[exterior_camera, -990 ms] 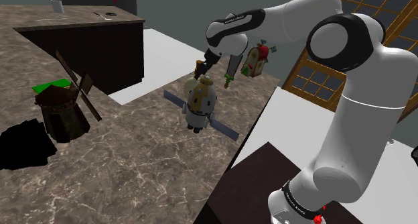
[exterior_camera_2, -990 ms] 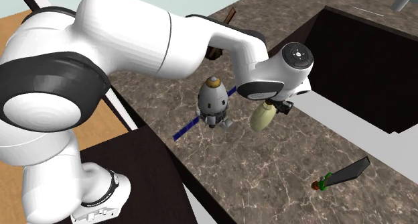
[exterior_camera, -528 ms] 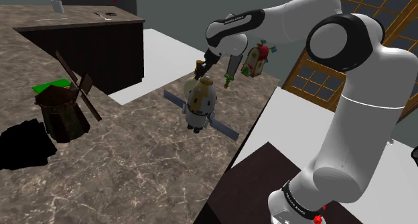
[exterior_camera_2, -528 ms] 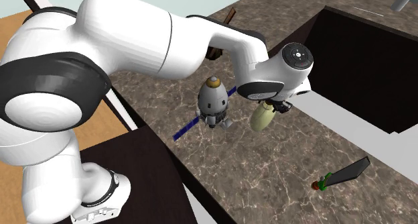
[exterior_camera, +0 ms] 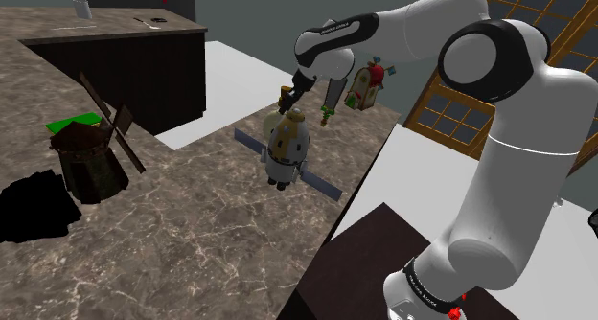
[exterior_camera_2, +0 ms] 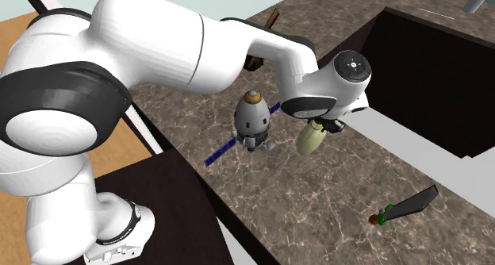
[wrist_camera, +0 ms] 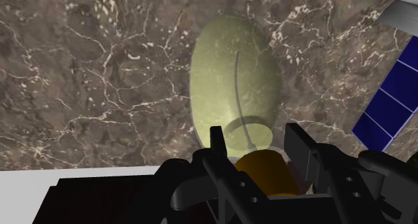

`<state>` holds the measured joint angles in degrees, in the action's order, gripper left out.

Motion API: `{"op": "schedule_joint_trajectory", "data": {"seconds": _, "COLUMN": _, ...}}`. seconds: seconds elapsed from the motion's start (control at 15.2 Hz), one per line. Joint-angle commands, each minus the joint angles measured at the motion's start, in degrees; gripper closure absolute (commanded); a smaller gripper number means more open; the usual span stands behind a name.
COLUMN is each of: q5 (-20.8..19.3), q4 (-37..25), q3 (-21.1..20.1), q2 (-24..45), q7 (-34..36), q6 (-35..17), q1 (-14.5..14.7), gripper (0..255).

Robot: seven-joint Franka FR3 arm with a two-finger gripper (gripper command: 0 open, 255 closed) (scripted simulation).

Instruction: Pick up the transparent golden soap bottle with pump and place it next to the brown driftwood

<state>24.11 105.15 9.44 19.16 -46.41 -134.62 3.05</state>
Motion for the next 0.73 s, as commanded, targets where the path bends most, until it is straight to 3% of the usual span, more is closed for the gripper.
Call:
{"op": "schedule_joint_trajectory", "data": {"seconds": 0.0, "q5": 0.00, "q4": 0.05, "q3": -0.02, "q2": -0.02, "q7": 0.01, "q6": 0.04, "q1": 0.03, "gripper": 255}}
{"op": "schedule_joint_trajectory", "data": {"seconds": 0.66, "q5": -2.45, "q4": -3.28, "q3": 0.82, "q2": -3.17, "q7": 2.86, "q6": 6.14, "q1": 0.35, "gripper": 255}}
